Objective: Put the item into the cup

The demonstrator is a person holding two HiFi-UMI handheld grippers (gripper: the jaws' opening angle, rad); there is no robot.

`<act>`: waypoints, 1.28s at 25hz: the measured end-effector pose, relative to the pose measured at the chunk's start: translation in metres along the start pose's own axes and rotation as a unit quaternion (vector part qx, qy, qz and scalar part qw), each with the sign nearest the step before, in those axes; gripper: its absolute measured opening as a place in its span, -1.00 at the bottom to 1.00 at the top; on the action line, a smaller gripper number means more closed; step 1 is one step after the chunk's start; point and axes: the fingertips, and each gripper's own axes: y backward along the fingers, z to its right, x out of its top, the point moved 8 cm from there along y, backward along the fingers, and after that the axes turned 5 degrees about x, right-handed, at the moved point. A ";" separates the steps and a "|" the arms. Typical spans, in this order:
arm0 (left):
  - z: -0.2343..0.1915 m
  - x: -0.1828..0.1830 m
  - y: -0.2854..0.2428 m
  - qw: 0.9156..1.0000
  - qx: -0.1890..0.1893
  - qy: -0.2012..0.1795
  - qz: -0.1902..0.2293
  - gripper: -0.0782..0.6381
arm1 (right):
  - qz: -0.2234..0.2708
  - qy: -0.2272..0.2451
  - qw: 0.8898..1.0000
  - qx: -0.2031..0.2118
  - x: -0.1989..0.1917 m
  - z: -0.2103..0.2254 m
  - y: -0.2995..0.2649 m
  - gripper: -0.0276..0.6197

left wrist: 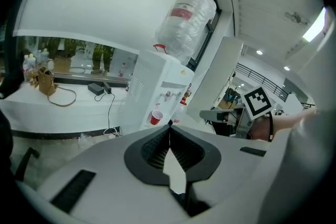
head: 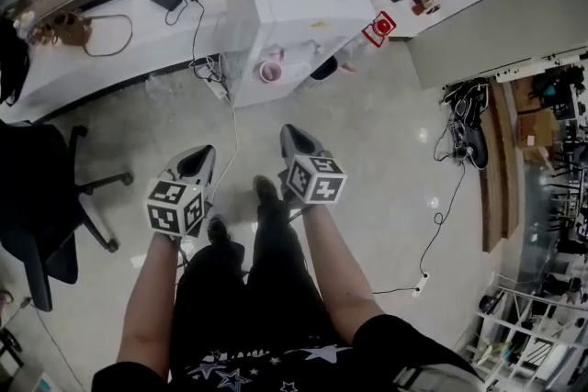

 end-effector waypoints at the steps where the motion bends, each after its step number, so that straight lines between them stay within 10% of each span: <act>1: 0.000 0.001 0.007 1.000 -0.004 -0.004 0.002 -0.76 | 0.001 -0.002 1.000 -0.002 -0.003 -0.006 0.011 -0.89; 32: 0.114 -0.037 0.131 0.993 -0.053 -0.106 0.029 -0.76 | 0.058 -0.031 0.998 0.022 -0.064 -0.095 0.212 -0.91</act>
